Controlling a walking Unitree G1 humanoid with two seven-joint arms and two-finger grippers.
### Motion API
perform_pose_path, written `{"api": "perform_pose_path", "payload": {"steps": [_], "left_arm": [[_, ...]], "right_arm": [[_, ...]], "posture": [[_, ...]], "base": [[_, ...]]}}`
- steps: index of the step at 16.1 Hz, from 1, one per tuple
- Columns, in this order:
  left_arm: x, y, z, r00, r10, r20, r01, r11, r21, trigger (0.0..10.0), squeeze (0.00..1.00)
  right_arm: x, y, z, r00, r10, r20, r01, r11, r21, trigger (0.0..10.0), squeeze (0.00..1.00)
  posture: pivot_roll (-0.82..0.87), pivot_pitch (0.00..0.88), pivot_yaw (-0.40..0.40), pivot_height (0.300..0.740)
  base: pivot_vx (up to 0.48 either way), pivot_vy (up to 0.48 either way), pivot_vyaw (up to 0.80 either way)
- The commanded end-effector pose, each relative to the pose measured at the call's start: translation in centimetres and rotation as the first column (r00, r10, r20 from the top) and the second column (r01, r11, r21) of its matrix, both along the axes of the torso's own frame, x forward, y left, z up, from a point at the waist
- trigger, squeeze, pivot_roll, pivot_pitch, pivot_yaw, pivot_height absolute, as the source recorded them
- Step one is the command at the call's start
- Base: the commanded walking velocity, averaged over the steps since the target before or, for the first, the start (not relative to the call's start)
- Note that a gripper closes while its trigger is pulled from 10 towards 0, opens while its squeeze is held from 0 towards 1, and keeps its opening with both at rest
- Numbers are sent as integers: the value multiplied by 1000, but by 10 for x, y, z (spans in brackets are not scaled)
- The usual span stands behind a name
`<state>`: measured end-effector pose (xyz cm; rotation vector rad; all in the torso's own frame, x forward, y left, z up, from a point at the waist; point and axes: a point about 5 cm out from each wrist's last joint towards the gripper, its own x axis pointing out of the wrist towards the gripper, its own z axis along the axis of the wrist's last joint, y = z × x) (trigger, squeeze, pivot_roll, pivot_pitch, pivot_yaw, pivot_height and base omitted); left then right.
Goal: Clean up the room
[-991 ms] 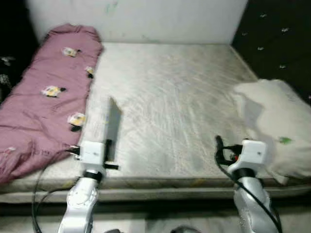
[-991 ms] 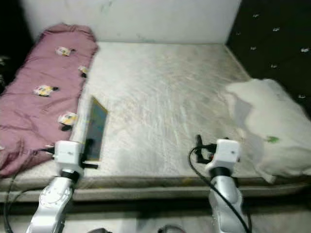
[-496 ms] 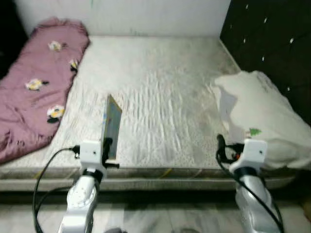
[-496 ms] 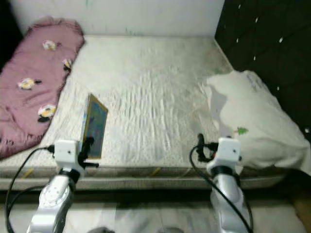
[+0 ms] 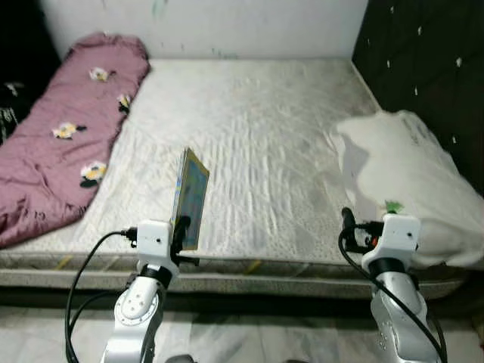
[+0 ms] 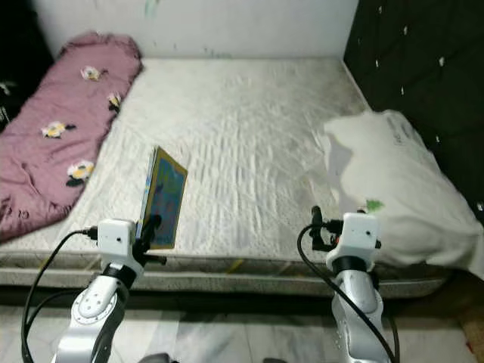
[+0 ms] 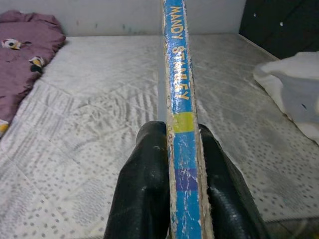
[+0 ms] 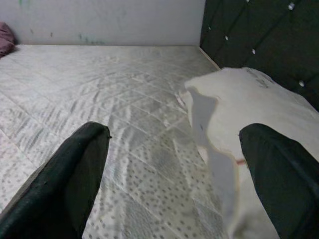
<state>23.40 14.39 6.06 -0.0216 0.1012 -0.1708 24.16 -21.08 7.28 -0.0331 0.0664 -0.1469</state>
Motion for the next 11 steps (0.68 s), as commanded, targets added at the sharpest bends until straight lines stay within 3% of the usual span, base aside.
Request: {"api": "perform_pose_path", "payload": {"steps": [1,9,11], "left_arm": [[4,4,13,998,2,65,-2,1000,2,10000,0],[5,4,13,998,-7,60,7,1000,6,10000,0],[5,3,10,999,-2,40,2,1000,12,10000,0]], "right_arm": [[3,4,4,1000,15,23,-15,1000,-1,10000,0],[3,6,3,1000,20,24,-20,1000,6,10000,0],[4,5,3,1000,18,25,-18,1000,4,10000,0]], "posture": [[-25,22,25,740],[-22,20,27,740],[-24,19,28,740]], "base": [[296,0,0],[299,0,0],[0,0,0]]}}
